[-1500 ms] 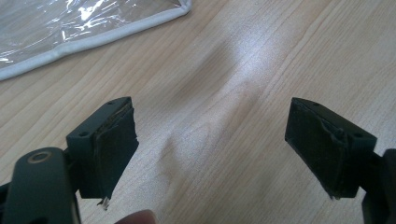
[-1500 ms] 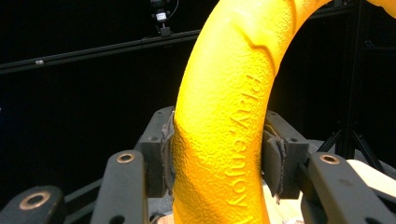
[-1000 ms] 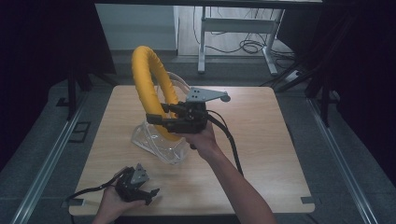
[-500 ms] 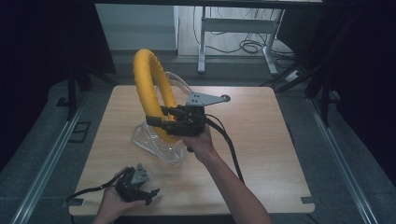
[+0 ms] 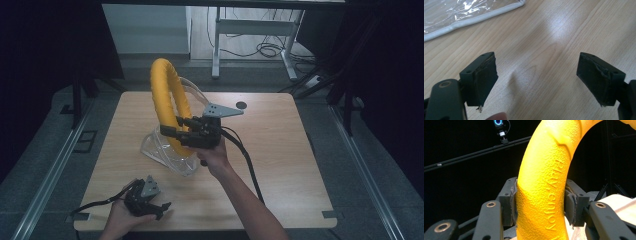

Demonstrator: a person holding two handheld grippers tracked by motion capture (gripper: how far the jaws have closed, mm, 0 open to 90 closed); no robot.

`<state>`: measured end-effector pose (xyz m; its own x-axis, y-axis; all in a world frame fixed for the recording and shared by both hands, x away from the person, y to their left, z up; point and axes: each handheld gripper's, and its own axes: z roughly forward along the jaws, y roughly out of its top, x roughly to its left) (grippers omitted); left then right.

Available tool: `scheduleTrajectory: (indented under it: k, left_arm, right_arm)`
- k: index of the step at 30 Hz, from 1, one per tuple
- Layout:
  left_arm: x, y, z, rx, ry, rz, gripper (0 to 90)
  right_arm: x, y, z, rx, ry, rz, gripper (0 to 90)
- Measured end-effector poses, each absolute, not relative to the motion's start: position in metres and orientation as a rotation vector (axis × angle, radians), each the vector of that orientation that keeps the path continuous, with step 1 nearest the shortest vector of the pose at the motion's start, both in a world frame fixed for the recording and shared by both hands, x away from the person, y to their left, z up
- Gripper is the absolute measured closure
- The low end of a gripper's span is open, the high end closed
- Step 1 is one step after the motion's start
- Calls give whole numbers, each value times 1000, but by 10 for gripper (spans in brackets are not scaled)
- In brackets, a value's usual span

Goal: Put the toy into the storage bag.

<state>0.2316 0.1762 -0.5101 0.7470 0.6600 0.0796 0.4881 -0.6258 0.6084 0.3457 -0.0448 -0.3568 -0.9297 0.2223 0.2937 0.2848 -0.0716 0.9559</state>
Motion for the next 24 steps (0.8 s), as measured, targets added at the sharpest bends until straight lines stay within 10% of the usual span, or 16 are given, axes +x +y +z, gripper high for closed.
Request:
scheduleTrajectory:
  k: [24]
  left_arm:
    - [232, 175, -511, 2382, 861, 389, 165]
  right_arm:
    - [364, -54, -408, -719, -2082, -2110, 508]
